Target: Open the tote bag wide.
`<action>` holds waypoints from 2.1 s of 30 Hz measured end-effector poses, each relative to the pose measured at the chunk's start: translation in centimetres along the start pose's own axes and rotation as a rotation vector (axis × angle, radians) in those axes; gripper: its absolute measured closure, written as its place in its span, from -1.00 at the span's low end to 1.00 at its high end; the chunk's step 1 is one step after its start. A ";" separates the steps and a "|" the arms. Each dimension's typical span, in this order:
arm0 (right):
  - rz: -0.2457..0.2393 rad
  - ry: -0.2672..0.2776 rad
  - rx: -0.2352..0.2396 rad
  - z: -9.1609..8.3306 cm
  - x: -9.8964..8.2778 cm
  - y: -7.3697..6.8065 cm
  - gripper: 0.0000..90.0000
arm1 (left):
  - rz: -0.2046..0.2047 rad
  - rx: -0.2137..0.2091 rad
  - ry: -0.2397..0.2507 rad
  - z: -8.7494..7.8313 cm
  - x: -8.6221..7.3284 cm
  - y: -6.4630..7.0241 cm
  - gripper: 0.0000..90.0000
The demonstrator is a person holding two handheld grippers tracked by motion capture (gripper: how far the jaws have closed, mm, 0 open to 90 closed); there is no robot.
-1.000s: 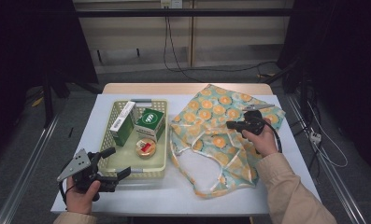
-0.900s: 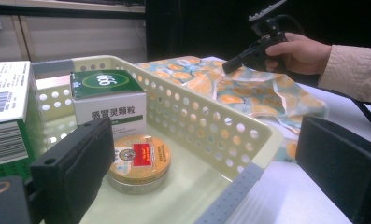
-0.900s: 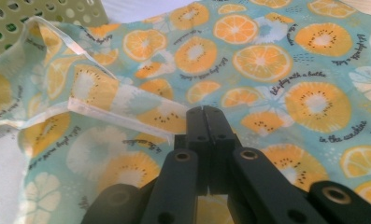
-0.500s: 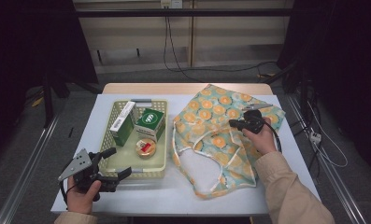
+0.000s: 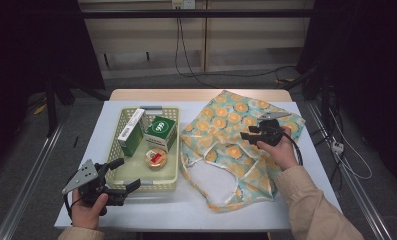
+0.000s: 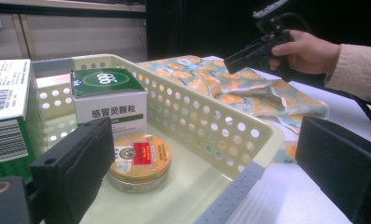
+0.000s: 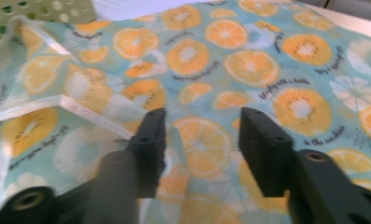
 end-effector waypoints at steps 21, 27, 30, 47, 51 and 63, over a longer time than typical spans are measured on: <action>-0.155 -0.051 0.213 -1.4 -3.2 -10.2 0.23 | 0.010 0.002 -0.007 0.0 0.0 0.1 -0.90; -0.181 -0.097 0.185 -0.4 -5.3 -10.4 0.49 | 0.009 0.000 -0.005 0.0 0.0 0.2 -0.90; -0.194 -0.110 0.154 -0.2 -5.5 -10.1 0.66 | 0.009 -0.002 -0.006 0.1 0.0 0.2 -0.90; -0.130 -0.113 0.241 -0.5 -5.7 -10.7 1.00 | 0.005 -0.001 -0.002 0.0 0.1 0.2 -0.90; -0.124 -0.095 0.273 -1.0 -5.4 -11.3 1.00 | 0.004 0.000 -0.002 0.0 0.1 0.2 -0.90; -0.119 -0.078 0.261 -1.6 -5.4 -10.9 0.84 | 0.010 0.001 0.000 -0.1 0.2 0.1 -0.90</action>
Point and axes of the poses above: each handheld gripper's, and its own axes: z roughly forward along the jaws, x roughly out of its top, y roughly to its right, the point moved 8 cm from there along z, roughly forward along the jaws, and after that the axes turned 5 degrees about -y, right-handed, at the moved point
